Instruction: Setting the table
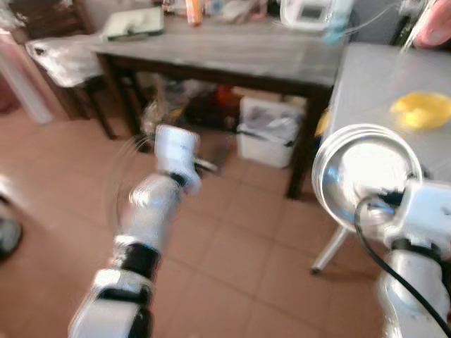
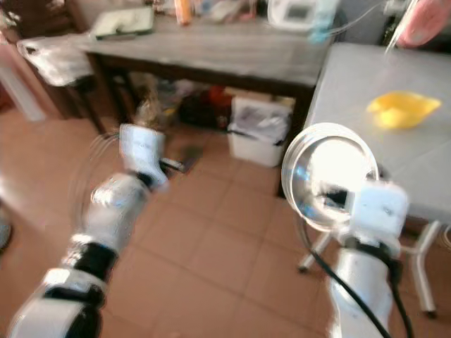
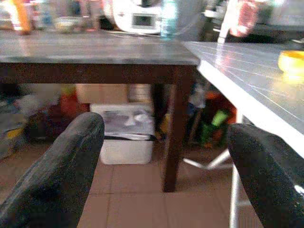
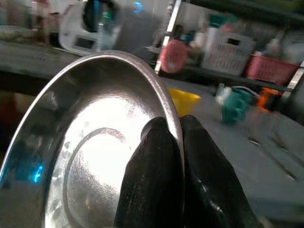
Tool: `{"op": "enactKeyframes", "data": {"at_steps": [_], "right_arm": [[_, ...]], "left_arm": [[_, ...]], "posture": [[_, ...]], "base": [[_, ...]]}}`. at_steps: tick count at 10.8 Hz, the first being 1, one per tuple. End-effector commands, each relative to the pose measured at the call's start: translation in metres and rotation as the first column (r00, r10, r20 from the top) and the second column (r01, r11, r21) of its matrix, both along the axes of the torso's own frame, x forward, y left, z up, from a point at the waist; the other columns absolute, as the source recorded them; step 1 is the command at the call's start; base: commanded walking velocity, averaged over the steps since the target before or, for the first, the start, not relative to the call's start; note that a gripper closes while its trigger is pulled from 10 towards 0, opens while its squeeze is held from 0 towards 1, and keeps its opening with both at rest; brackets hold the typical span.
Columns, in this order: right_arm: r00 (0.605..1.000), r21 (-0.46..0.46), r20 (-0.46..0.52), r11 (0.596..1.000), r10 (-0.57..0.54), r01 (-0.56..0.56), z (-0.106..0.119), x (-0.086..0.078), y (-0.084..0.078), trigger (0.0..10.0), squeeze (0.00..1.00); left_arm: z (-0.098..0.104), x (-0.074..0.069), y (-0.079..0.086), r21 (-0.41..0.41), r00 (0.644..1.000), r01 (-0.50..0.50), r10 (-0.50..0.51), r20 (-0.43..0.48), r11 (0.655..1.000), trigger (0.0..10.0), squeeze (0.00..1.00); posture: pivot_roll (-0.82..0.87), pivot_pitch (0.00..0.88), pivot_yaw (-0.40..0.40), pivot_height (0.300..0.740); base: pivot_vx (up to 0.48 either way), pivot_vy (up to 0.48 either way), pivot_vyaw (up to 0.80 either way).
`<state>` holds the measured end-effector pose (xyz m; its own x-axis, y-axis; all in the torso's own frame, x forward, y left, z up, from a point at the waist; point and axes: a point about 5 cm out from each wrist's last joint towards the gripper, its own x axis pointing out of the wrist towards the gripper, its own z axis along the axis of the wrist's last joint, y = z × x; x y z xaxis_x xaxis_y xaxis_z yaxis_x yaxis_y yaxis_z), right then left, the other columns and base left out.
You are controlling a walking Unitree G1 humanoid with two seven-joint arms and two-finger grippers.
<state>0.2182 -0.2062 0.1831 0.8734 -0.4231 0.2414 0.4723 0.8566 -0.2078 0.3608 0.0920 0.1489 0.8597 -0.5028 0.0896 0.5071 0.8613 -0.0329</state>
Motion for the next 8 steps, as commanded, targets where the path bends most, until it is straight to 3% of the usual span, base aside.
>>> {"op": "enactKeyframes", "data": {"at_steps": [1,3,8], "right_arm": [[0.999,0.004,0.036,1.000,0.017,-0.017,0.006,-0.001,0.003,10.0,0.00],[0.999,-0.001,0.033,1.000,0.010,-0.010,0.003,-0.002,0.002,10.0,0.00],[1.000,-0.012,0.027,1.000,0.008,-0.008,0.000,-0.003,0.001,10.0,0.00]], "left_arm": [[0.001,0.000,0.009,0.029,1.000,-0.015,0.015,0.022,0.999,10.0,0.00],[0.000,-0.004,0.005,-0.012,0.999,0.034,-0.034,0.026,0.999,10.0,0.00],[0.000,-0.008,-0.001,-0.037,0.996,0.086,-0.085,0.028,0.996,10.0,0.00]], "posture": [[-0.03,0.086,0.043,0.740],[-0.03,0.083,0.042,0.740],[-0.03,0.080,0.040,0.740]], "base": [[0.000,0.000,0.00],[0.000,0.000,0.00],[0.415,0.000,0.00]]}}
